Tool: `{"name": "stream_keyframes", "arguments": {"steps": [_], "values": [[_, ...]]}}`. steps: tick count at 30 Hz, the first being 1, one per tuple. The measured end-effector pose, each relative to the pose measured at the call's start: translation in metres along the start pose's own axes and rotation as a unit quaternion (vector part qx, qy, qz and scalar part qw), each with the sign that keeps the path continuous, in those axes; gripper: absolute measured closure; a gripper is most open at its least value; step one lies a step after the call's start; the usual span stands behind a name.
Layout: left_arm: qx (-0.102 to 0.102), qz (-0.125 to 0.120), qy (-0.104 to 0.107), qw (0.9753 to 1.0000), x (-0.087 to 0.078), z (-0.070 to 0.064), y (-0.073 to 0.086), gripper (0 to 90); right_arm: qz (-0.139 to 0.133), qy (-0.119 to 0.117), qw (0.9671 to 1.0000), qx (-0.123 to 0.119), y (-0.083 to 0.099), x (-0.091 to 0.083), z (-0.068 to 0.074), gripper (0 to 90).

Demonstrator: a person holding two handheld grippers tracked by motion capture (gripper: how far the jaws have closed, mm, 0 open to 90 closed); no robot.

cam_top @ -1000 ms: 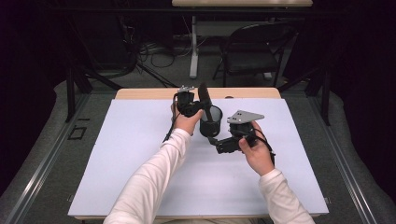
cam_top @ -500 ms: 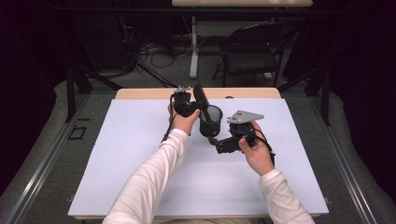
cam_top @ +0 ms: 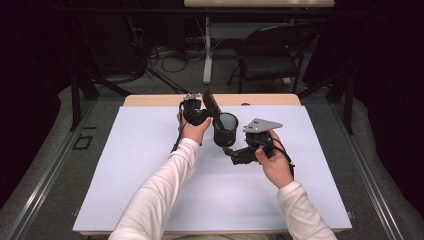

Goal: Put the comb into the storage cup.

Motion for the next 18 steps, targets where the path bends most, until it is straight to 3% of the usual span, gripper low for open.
{"name": "stream_keyframes", "arguments": {"steps": [18], "values": [[0.0, 0.001, -0.008, 1.0, -0.0013, 0.0046, 0.0014, 80.1, 0.001, 0.001, 1.0, -0.001, 0.0005, 0.0009, 0.0003, 0.0]]}}
Point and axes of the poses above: each handheld gripper's, and its own axes: x roughly forward along the jaws, y roughly out of its underside, z roughly to its left, the point moved 10 cm from there along x, roughly forward along the jaws, and after that the axes turned 5 degrees about x, right-handed, at the moved point
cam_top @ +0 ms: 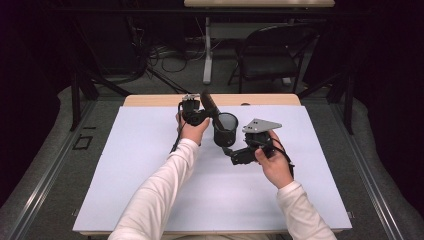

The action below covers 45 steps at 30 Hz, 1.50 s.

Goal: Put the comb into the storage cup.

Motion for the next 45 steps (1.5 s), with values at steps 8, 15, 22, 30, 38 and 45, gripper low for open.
{"name": "stream_keyframes", "arguments": {"steps": [8, 15, 22, 30, 38, 45], "values": [[0.004, 0.003, -0.003, 1.0, 0.001, 0.0, 0.002, 76.0, 0.0, 0.0, 1.0, -0.001, 0.0, 0.0, 0.0, 0.0], [0.011, -0.003, -0.016, 0.9998, -0.001, 0.005, 0.001, 65.5, 0.002, 0.0, 1.0, 0.0, 0.001, 0.001, 0.0, 0.0], [0.013, -0.005, -0.016, 0.9998, -0.003, 0.005, 0.001, 53.4, 0.004, 0.001, 1.0, 0.0, 0.002, 0.002, -0.001, 0.0], [0.023, -0.01, -0.014, 0.9996, -0.006, 0.001, -0.001, 48.3, 0.004, 0.002, 1.0, -0.001, 0.002, 0.002, -0.001, 0.0], [0.022, -0.004, -0.018, 0.9996, -0.009, 0.002, -0.001, 46.4, 0.004, 0.002, 1.0, 0.0, 0.002, 0.002, -0.001, 0.0], [0.025, 0.002, -0.012, 0.9996, -0.015, 0.001, 0.0, 47.6, 0.004, 0.002, 1.0, 0.0, 0.002, 0.002, -0.001, 0.0]]}}
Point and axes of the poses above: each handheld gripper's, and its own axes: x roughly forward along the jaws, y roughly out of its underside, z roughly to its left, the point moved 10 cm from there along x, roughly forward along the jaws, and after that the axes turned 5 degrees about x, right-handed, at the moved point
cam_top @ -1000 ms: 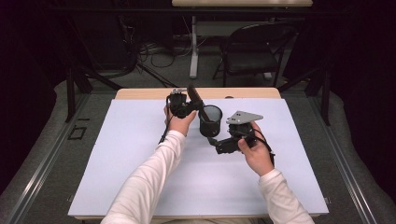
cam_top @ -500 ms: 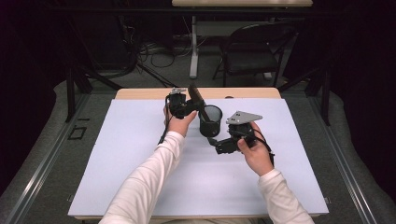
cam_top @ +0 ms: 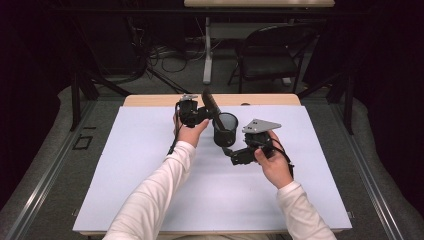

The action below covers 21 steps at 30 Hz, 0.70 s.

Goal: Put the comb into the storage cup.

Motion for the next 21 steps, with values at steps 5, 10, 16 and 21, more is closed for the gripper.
{"name": "stream_keyframes", "arguments": {"steps": [5, 10, 16, 21], "values": [[0.015, 0.003, 0.006, 0.9999, -0.005, -0.003, 0.003, 45.5, 0.0, 0.0, 1.0, 0.001, 0.0, 0.0, 0.0, 0.0], [0.034, 0.008, -0.002, 0.9994, -0.011, -0.001, 0.004, 43.2, 0.001, 0.001, 1.0, 0.001, 0.0, 0.0, 0.0, 0.0], [0.041, 0.013, 0.002, 0.9991, -0.017, -0.002, 0.006, 41.2, 0.002, 0.003, 1.0, 0.001, 0.001, 0.001, -0.001, 0.0], [0.062, 0.019, 0.001, 0.9979, -0.023, -0.002, 0.006, 39.2, 0.001, 0.002, 1.0, 0.001, 0.001, 0.0, -0.001, 0.0]]}}
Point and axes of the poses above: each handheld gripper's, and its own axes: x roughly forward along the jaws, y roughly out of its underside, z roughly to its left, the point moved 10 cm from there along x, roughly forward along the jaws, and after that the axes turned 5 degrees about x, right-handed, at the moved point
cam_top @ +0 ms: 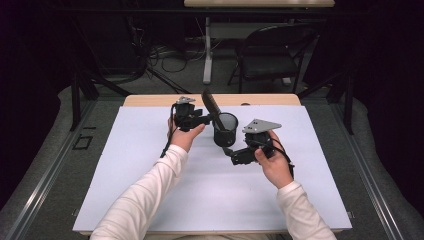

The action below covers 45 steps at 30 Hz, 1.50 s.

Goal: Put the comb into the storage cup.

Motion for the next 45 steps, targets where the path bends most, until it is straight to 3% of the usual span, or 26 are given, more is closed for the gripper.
{"name": "stream_keyframes", "arguments": {"steps": [13, 20, 27, 34, 45], "values": [[0.026, 0.02, -0.006, 0.9994, -0.018, 0.0, 0.003, 37.4, -0.001, 0.001, 1.0, 0.002, 0.0, -0.001, -0.001, 0.0], [0.029, 0.025, 0.02, 0.9991, -0.031, -0.006, 0.006, 36.1, 0.0, 0.001, 1.0, 0.002, 0.0, -0.001, -0.001, 0.0], [0.053, 0.012, 0.035, 0.9979, -0.043, -0.015, 0.007, 22.9, -0.001, 0.002, 1.0, 0.002, 0.0, -0.001, -0.001, 0.0], [0.064, 0.006, 0.038, 0.9972, -0.058, -0.019, 0.008, 16.5, -0.001, 0.003, 1.0, 0.002, 0.0, -0.001, -0.002, 0.0], [0.053, -0.008, 0.05, 0.9973, -0.08, -0.019, 0.007, 15.9, -0.001, 0.003, 1.0, 0.001, 0.0, -0.001, -0.002, 0.0]]}}
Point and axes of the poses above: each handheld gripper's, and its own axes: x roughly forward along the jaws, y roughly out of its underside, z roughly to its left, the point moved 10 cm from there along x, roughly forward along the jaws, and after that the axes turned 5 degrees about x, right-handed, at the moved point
